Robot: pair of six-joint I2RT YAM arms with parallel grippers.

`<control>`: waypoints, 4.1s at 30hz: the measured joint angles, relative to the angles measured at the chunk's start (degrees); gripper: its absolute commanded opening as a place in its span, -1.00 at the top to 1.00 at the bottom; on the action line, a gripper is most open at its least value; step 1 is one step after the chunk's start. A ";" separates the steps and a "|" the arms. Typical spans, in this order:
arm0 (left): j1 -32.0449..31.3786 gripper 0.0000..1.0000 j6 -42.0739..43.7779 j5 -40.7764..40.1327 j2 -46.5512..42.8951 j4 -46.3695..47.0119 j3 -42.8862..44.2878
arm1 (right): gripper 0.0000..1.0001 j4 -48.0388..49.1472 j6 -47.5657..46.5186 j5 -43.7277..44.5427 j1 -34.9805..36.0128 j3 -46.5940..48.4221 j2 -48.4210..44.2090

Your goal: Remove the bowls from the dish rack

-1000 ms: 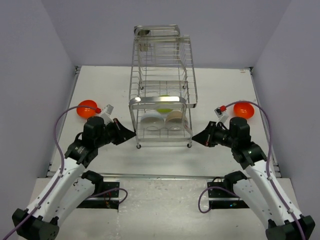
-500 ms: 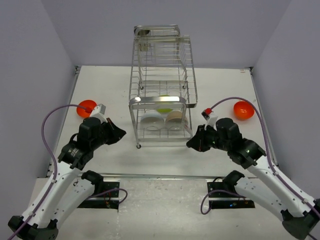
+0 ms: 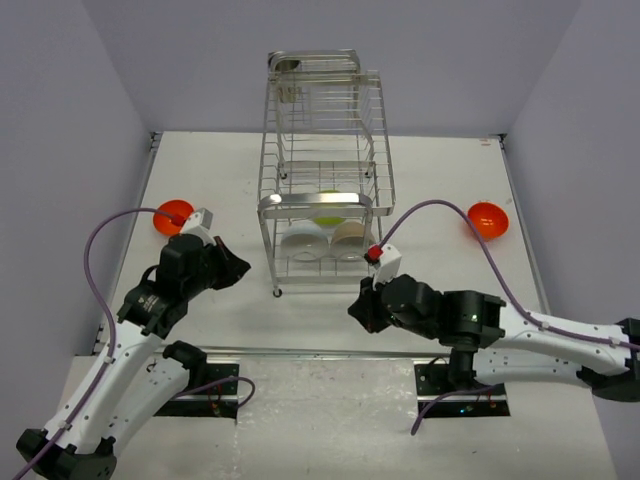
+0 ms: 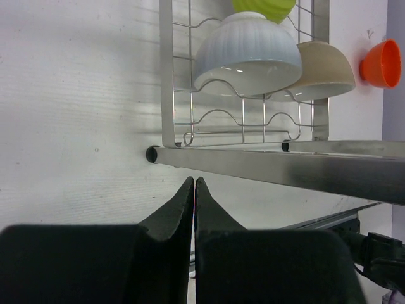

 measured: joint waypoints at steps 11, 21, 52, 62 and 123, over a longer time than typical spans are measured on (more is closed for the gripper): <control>0.00 1.00 0.94 0.02 -0.31 0.04 -0.24 | 0.76 9.20 3.08 20.57 12.48 -8.94 13.86; 0.00 1.00 1.95 0.00 -1.68 0.02 -1.53 | 0.18 29.00 -13.55 30.75 12.98 -4.46 35.21; 0.00 0.25 2.80 -0.59 -5.73 0.42 -3.91 | 0.18 103.78 -85.02 40.94 -1.27 -6.29 55.98; 0.00 0.24 2.38 0.72 -4.83 2.05 -5.25 | 0.18 108.54 -90.97 37.48 -2.40 -6.27 58.12; 0.00 0.00 0.39 -6.64 -0.63 3.17 -1.14 | 1.00 111.60 -94.40 24.28 -9.05 -6.32 63.76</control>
